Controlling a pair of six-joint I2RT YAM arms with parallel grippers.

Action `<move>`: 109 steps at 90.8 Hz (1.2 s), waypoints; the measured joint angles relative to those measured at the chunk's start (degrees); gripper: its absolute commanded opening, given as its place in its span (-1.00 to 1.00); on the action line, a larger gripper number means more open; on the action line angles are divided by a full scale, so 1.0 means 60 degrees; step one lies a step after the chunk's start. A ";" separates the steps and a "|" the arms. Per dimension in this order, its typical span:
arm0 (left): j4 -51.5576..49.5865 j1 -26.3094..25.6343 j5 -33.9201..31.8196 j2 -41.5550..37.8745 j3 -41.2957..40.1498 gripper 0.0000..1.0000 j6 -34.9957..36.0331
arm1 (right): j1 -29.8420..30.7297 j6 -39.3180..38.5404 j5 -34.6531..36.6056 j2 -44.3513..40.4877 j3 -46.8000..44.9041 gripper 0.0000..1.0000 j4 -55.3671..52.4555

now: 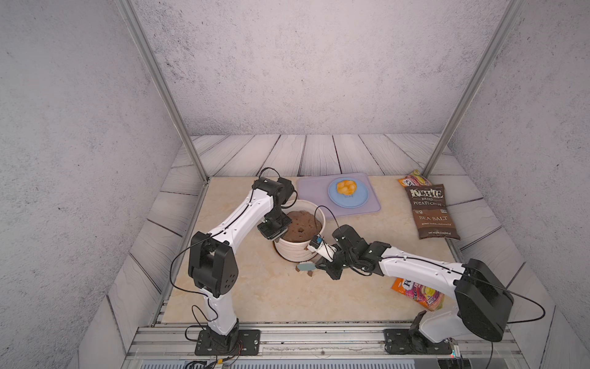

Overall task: Scrub the dried mud off the ceramic pot
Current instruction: Rotate the pot on the tray, then brush off the soil from the pot.

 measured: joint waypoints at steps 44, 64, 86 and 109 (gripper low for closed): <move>-0.0127 0.0120 -0.0714 0.0787 0.1093 -1.00 0.2215 | 0.0178 -0.0106 -0.0495 -0.1177 0.1690 -1.00 -0.1741; 0.0029 0.0164 -0.0812 0.0816 0.1115 -1.00 0.3005 | -0.0073 -0.0186 -0.0608 -0.0867 0.2248 -1.00 -0.1774; 0.0124 0.0240 -0.0841 0.0831 0.1129 -1.00 0.3712 | -0.0572 -0.0266 -0.0605 -0.0364 0.2466 -1.00 -0.1657; 0.0259 0.0259 -0.0907 0.0831 0.1126 -1.00 0.4167 | -0.0827 -0.0302 -0.0838 -0.0109 0.2452 -1.00 -0.1508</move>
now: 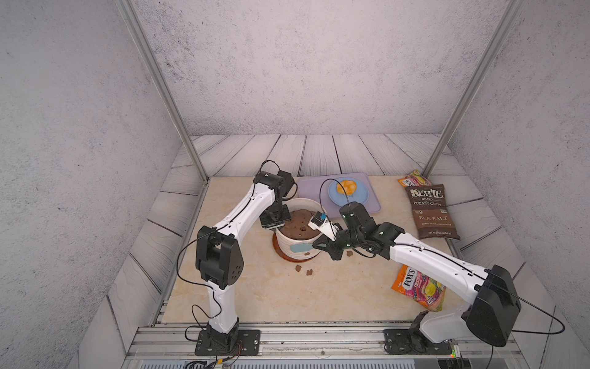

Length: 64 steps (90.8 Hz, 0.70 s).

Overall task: Scrub the dried mud off the ceramic pot
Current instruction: Brush off the soil from the pot.

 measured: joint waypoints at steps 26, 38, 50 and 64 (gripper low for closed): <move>0.0095 0.0011 -0.0022 -0.0004 -0.0029 -1.00 0.0149 | -0.0011 -0.0127 -0.0171 0.0157 -0.0466 -1.00 0.0470; 0.0138 0.0040 0.0018 -0.0022 -0.0055 -1.00 0.0200 | -0.0011 -0.0120 -0.0200 0.0157 -0.0838 -1.00 0.0546; 0.0168 0.0047 0.0018 -0.0025 -0.0066 -1.00 0.0284 | 0.0000 -0.0066 -0.0135 0.0157 -0.1260 -1.00 0.0364; 0.0197 0.0076 0.0025 -0.0029 -0.0069 -1.00 0.0397 | 0.0062 0.0138 -0.0117 0.0153 -0.1534 -1.00 0.0299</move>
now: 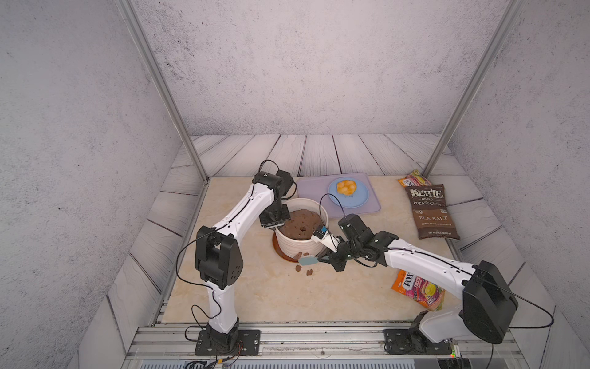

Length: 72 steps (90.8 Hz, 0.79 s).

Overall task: Scrub the dried mud off the ceramic pot
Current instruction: Brush off the soil from the pot.

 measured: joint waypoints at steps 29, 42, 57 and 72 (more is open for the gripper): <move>0.0066 0.0113 0.0109 0.0000 0.0000 -1.00 0.0288 | 0.0612 0.0350 -0.0131 -0.0648 -0.0164 -1.00 -0.0401; 0.0102 0.0175 0.0164 0.0000 0.0000 -1.00 0.0525 | 0.0627 0.0350 -0.0113 -0.0951 -0.0011 -1.00 -0.0681; 0.0157 0.0237 0.0211 0.0000 -0.0004 -1.00 0.0911 | 0.0619 0.0146 0.0055 -0.0962 0.0827 -1.00 -0.0907; 0.0204 0.0288 0.0233 0.0000 -0.0004 -1.00 0.1271 | 0.0481 -0.0237 0.0357 -0.0794 0.1202 -1.00 -0.0521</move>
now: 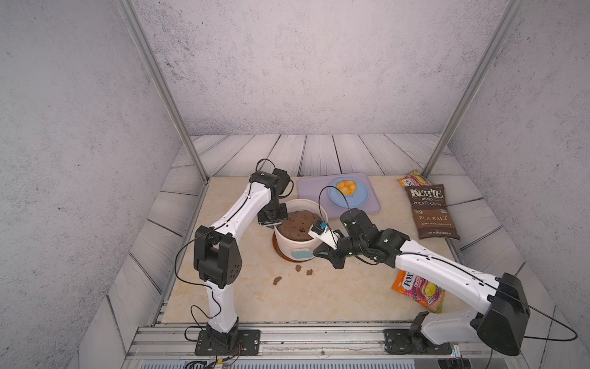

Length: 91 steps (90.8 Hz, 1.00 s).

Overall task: Scrub the dried mud off the ceramic pot
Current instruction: Brush off the soil from the pot.

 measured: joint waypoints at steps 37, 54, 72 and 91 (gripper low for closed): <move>0.0397 0.0025 0.0047 -0.0186 -0.0288 -1.00 0.0565 | -0.0488 -0.0222 -0.0051 0.1016 -0.0670 -1.00 0.1104; 0.0539 0.0073 0.0186 -0.0215 -0.0339 -1.00 0.0812 | -0.0627 -0.0186 -0.0087 0.1144 -0.1202 -1.00 0.1351; 0.0572 0.0091 0.0226 -0.0215 -0.0339 -1.00 0.0914 | -0.0630 -0.0087 -0.0138 0.1144 -0.1566 -1.00 0.1752; 0.0550 0.0091 0.0211 -0.0182 -0.0288 -1.00 0.1042 | -0.0525 0.0131 0.0036 0.1075 -0.2142 -1.00 0.1818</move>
